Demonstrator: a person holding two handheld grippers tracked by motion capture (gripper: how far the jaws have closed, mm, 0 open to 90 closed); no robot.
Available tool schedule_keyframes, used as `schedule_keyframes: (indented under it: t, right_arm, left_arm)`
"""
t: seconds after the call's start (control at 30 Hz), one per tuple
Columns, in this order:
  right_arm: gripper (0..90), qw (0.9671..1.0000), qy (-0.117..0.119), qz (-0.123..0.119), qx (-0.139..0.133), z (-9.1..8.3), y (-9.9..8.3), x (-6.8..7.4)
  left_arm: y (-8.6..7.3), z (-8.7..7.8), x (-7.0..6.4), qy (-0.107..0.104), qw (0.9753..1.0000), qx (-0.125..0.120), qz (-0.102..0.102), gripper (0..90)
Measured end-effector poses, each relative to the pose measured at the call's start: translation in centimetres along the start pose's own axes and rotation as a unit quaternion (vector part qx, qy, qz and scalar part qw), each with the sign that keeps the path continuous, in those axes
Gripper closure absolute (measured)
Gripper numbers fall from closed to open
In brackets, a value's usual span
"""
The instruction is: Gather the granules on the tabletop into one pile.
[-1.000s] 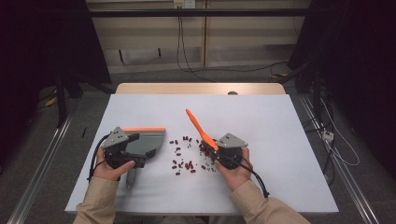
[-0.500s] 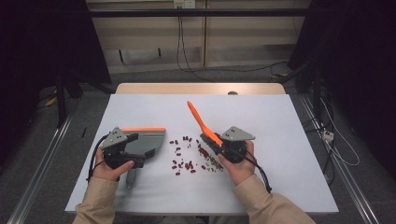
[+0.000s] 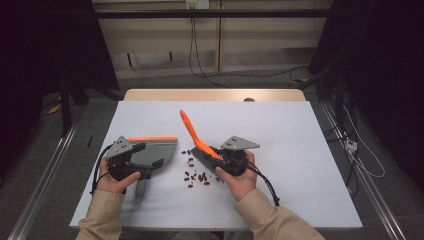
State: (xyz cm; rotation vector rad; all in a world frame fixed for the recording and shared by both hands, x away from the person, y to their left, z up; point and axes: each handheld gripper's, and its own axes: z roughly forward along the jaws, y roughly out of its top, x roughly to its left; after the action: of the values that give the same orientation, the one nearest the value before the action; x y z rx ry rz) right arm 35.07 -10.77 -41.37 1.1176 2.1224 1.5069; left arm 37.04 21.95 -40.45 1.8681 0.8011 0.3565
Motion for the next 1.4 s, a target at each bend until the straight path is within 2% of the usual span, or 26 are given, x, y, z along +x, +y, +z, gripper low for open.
schedule_keyframes:
  t: [0.1, 0.23, 0.3, 0.4, 0.5, 0.6, 0.67, 0.73, 0.87, 1.07, 1.4]
  right_arm:
    - [71.3, 0.9992, 0.032, 0.021, 0.008, 0.6, -0.3, 1.1]
    - [71.3, 0.9971, 0.065, 0.035, 0.020, 1.2, -0.7, 2.3]
    - [71.3, 0.9966, 0.072, 0.032, 0.027, 1.6, -0.9, 2.7]
    - [71.3, 0.9935, 0.093, 0.056, 0.037, 2.1, -1.4, 3.1]
    - [71.3, 0.9910, 0.108, 0.068, 0.041, 2.3, -1.6, 3.5]
    - [71.3, 0.9899, 0.115, 0.067, 0.051, 2.7, -1.9, 3.8]
    - [71.3, 0.9896, 0.110, 0.063, 0.068, 3.1, -2.3, 3.8]
    - [71.3, 0.9915, 0.097, 0.053, 0.069, 3.2, -2.2, 3.5]
    - [71.1, 0.9918, 0.084, 0.058, 0.078, 3.3, -2.2, 2.7]
    - [71.1, 0.9932, 0.071, 0.056, 0.074, 2.7, -2.2, 1.8]
    - [71.0, 0.9937, 0.049, 0.076, 0.066, 1.5, -2.6, -0.5]
  left_arm:
    - [0.0, -0.1, 0.1, 0.000, 1.0000, 0.000, -0.001, 7.0]
    - [0.0, -0.2, 0.3, 0.003, 1.0000, -0.003, -0.004, 7.0]
    - [0.0, -0.2, 0.3, 0.004, 1.0000, -0.003, -0.004, 7.0]
    - [0.0, -0.2, 0.3, 0.004, 1.0000, -0.003, -0.003, 7.0]
    - [0.0, -0.2, 0.3, 0.006, 1.0000, -0.002, -0.003, 6.9]
    - [0.0, -0.3, 0.4, 0.008, 1.0000, -0.002, -0.003, 7.0]
    - [0.0, -0.3, 0.4, 0.008, 1.0000, -0.002, -0.003, 7.0]
    - [0.0, -0.3, 0.4, 0.007, 1.0000, -0.003, -0.003, 7.0]
    - [0.0, -0.2, 0.3, 0.007, 1.0000, -0.002, -0.003, 7.0]
    - [0.0, -0.2, 0.3, 0.006, 1.0000, -0.002, -0.001, 7.0]
    - [0.0, -0.2, 0.2, 0.007, 1.0000, 0.000, 0.000, 7.0]
